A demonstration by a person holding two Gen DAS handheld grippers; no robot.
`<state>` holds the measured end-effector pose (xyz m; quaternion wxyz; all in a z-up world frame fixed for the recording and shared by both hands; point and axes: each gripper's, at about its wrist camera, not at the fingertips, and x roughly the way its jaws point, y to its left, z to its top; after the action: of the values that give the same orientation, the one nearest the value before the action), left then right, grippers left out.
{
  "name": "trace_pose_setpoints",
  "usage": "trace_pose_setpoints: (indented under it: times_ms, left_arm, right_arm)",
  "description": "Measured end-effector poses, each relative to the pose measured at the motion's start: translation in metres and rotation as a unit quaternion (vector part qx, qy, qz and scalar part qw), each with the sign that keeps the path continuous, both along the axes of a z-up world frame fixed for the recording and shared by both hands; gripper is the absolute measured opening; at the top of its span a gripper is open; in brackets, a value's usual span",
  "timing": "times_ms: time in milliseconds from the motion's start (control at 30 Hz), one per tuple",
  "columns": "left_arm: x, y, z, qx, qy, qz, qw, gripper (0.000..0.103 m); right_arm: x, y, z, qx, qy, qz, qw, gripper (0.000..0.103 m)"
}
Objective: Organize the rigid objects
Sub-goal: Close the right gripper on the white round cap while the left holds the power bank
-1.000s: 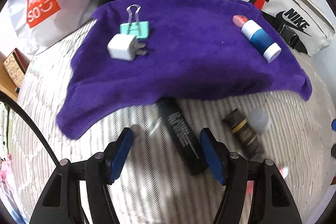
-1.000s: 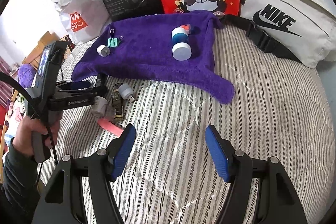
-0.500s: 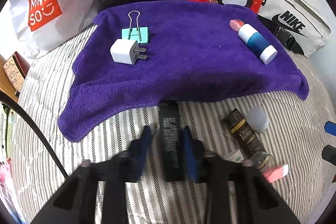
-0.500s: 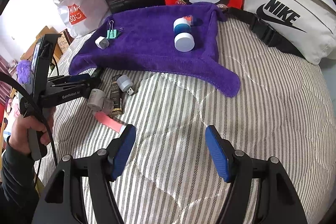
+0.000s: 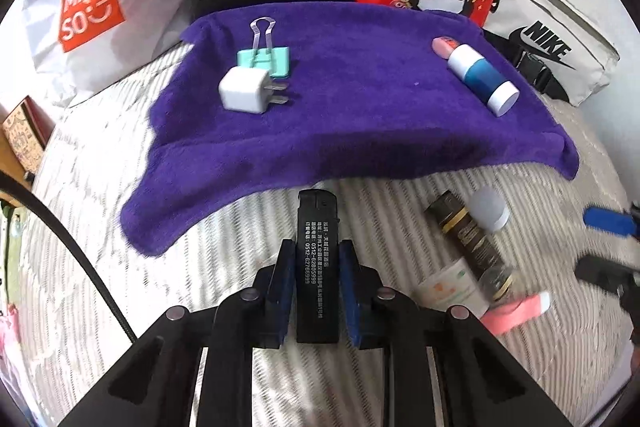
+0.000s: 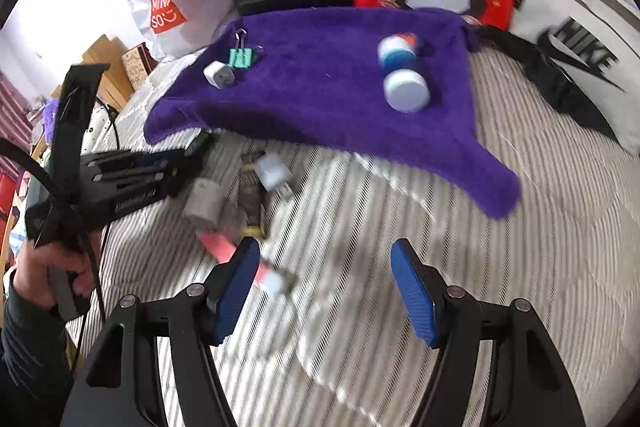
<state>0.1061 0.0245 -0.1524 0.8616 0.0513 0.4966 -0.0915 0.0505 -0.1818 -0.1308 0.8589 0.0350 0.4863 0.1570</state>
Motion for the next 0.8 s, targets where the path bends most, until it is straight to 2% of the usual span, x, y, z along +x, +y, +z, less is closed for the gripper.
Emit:
trace_pose_setpoints:
  times_ms: [100, 167, 233, 400, 533, 700, 800]
  left_arm:
    - [-0.006, 0.015, 0.001, 0.002, 0.006, 0.008, 0.9999, 0.021]
    - [-0.010, 0.023, 0.000, -0.004, 0.006, 0.012, 0.9999, 0.021]
    - [-0.013, 0.028, -0.001, -0.011, 0.002, 0.011, 0.9999, 0.021]
    - [-0.016, 0.027, -0.003, -0.013, -0.005, 0.012, 0.9998, 0.021]
    - [-0.018, 0.031, -0.003, -0.022, -0.007, 0.009, 0.9997, 0.021]
    - [-0.018, 0.032, -0.003, -0.028, -0.010, 0.008, 0.9995, 0.021]
    - [-0.019, 0.033, -0.003, -0.029, -0.013, 0.009, 0.9995, 0.022]
  right_arm:
    - [0.012, 0.014, -0.002, -0.012, -0.012, 0.017, 1.000, 0.065]
    - [0.021, 0.025, -0.004, -0.027, -0.017, 0.031, 0.999, 0.054]
    - [0.028, 0.034, -0.009, -0.037, -0.018, 0.045, 0.998, 0.050]
    - [0.043, 0.045, -0.018, -0.042, -0.014, 0.056, 0.997, 0.048]
    - [0.052, 0.051, -0.025, -0.049, -0.012, 0.056, 0.997, 0.041]
    - [0.058, 0.059, -0.028, -0.065, -0.022, 0.060, 0.996, 0.041]
    - [0.061, 0.065, -0.029, -0.080, -0.032, 0.063, 0.994, 0.031]
